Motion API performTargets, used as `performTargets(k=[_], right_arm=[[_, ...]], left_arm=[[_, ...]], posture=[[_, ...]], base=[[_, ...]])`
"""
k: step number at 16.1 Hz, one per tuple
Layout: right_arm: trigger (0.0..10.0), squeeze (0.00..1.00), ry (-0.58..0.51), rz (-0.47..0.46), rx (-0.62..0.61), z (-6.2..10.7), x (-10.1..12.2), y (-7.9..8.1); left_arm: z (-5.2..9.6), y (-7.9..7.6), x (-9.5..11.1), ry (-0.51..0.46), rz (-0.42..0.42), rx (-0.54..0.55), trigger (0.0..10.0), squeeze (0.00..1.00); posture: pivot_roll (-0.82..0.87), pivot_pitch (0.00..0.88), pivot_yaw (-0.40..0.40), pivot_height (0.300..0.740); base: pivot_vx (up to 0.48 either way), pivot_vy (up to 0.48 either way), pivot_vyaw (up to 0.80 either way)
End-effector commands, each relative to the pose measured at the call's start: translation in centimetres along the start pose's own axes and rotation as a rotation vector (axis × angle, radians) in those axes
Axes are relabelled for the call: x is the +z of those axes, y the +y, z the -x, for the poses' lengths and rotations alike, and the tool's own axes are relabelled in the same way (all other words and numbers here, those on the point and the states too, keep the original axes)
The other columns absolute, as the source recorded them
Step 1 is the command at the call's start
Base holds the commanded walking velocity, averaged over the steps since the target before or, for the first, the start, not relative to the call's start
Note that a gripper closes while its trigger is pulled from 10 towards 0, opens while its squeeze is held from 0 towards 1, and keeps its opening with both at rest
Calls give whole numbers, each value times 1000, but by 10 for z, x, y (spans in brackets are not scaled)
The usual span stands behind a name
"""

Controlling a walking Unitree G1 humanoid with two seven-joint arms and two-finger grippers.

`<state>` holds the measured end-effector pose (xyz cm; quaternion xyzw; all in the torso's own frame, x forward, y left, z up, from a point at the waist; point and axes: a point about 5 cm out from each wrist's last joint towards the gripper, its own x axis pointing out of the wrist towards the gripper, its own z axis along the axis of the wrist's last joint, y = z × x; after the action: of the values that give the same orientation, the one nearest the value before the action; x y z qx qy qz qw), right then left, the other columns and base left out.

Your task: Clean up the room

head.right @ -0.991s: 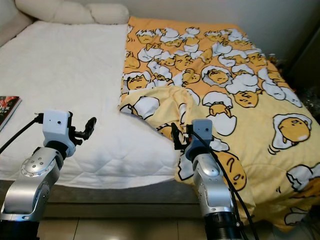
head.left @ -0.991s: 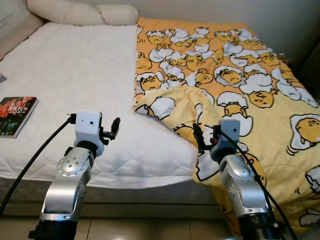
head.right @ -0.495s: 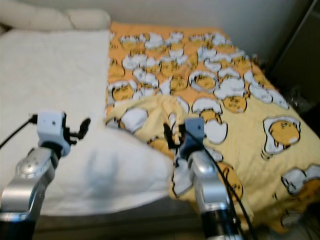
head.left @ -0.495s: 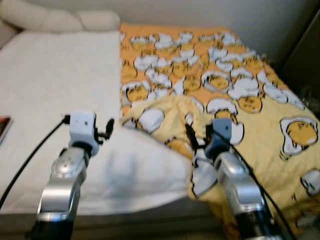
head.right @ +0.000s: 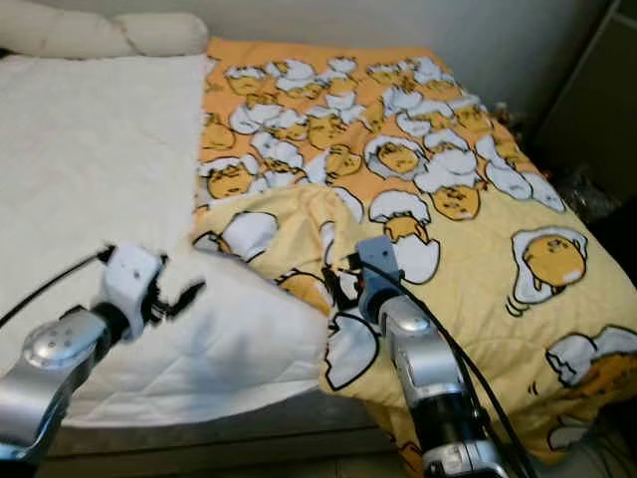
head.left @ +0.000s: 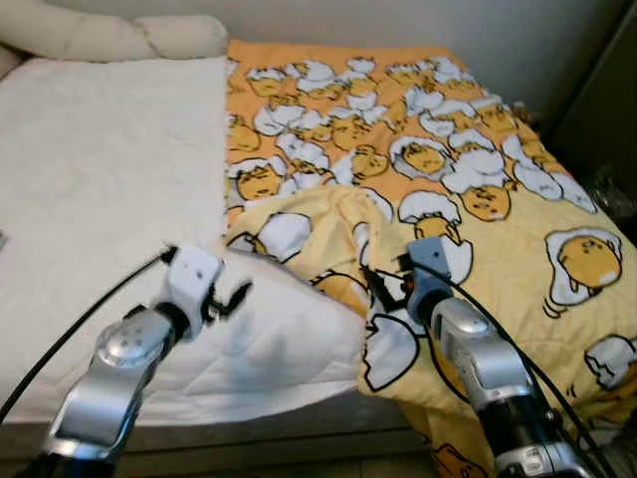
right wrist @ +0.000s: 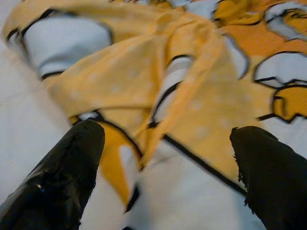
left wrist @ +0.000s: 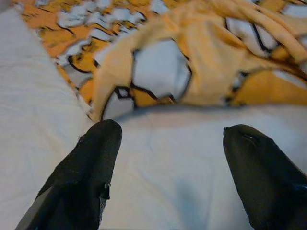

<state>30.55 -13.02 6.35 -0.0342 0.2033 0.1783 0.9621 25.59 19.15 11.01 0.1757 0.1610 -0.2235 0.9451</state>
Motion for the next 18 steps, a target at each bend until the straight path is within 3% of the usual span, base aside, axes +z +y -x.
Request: performTargets(k=[1,2,3,5,7,8,9,10,12,18], right_arm=[[10000,1000,42,35,33,-5,1,1],[10000,1000,102,91,68,-12,-1,3],[10000,0,173,159,89,-22,-6,6],[10000,0,243,223,91,-33,-11,13],[10000,0,280,301,-3,-38,-13,6],[9529,0,294,331,-56,-38,-14,0],[4000,0,303,326,-73,-37,-17,-2],[510,0,316,316,-67,-38,-20,-2],[0,0,324,314,-58,-38,-23,-1],[0,0,297,281,-69,-39,-19,-5]], left_arm=[[2,-3,7,-9,-25,-52,10000,0],[6,-4,8,3,-29,-90,10000,0],[8,-6,8,21,-43,-119,10000,0],[12,-10,6,49,-59,-172,10000,0],[16,-14,3,74,-64,-220,10000,0],[19,-15,2,84,-63,-236,10000,0],[20,-15,2,87,-66,-238,10000,0],[21,-15,1,93,-66,-241,10000,0],[22,-15,1,99,-65,-242,10000,0],[20,-14,4,101,-76,-255,10000,0]], posture=[[34,0,-71,740],[46,0,-75,740],[77,0,-80,740],[76,0,-69,740],[79,0,-64,740],[80,0,-63,740],[78,0,-62,740],[78,0,-66,740],[77,0,-67,740],[56,0,-50,740]], base=[[0,0,0],[0,0,0],[0,0,0],[0,0,0],[0,0,0],[0,0,0],[0,0,0],[0,0,0],[0,0,0],[0,0,0]])
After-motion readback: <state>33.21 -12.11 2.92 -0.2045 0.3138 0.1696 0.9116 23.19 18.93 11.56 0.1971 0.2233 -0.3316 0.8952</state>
